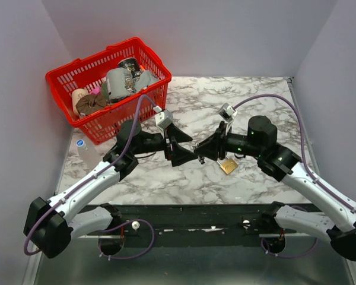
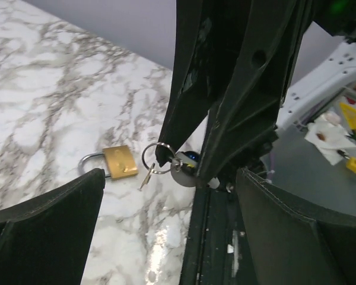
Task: Unlock with the key
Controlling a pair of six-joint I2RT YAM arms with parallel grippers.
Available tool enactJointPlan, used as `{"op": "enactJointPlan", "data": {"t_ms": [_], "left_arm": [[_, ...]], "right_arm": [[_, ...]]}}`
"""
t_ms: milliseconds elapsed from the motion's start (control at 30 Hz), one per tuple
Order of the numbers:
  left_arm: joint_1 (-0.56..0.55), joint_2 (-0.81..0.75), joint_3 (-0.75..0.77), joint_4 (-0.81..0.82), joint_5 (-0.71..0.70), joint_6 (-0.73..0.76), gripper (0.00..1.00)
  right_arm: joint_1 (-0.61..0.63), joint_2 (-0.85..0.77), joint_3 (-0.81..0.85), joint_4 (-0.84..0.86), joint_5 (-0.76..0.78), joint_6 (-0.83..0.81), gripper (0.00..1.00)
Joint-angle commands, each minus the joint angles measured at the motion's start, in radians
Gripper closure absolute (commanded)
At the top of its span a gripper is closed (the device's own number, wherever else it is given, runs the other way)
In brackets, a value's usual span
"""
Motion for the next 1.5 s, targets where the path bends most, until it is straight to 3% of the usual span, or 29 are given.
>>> {"op": "enactJointPlan", "data": {"t_ms": [0,133,233,333,367,467,733,967,1133,1467], "left_arm": [[0.000,0.039,-0.031,0.238,0.219,-0.134,0.01],[-0.007,0.056,-0.039,0.331,0.279,-0.185,0.01],[-0.020,0.060,-0.040,0.334,0.294,-0.182,0.07],[-0.028,0.073,-0.039,0.332,0.297,-0.184,0.20],[-0.031,0.074,-0.037,0.331,0.299,-0.185,0.29],[-0.033,0.086,-0.036,0.328,0.302,-0.188,0.38],[-0.040,0.105,-0.031,0.320,0.306,-0.190,0.45],[-0.040,0.105,-0.034,0.329,0.294,-0.198,0.59],[-0.040,0.109,-0.040,0.340,0.277,-0.207,0.60],[-0.040,0.103,-0.037,0.290,0.222,-0.181,0.52]], "right_arm": [[-0.011,-0.038,0.049,-0.064,-0.220,0.004,0.99],[-0.014,-0.058,0.071,-0.064,-0.266,0.019,0.99],[-0.016,-0.066,0.074,-0.064,-0.274,0.027,0.99],[-0.017,-0.072,0.074,-0.063,-0.263,0.030,0.99],[-0.019,-0.073,0.074,-0.063,-0.260,0.030,0.99],[-0.023,-0.081,0.071,-0.063,-0.251,0.033,0.99],[-0.042,-0.109,0.066,-0.059,-0.243,0.039,0.99],[-0.045,-0.104,0.054,-0.058,-0.259,0.046,0.99],[-0.048,-0.101,0.052,-0.043,-0.272,0.061,0.99],[-0.052,-0.093,0.043,-0.017,-0.302,0.092,0.99]]}}
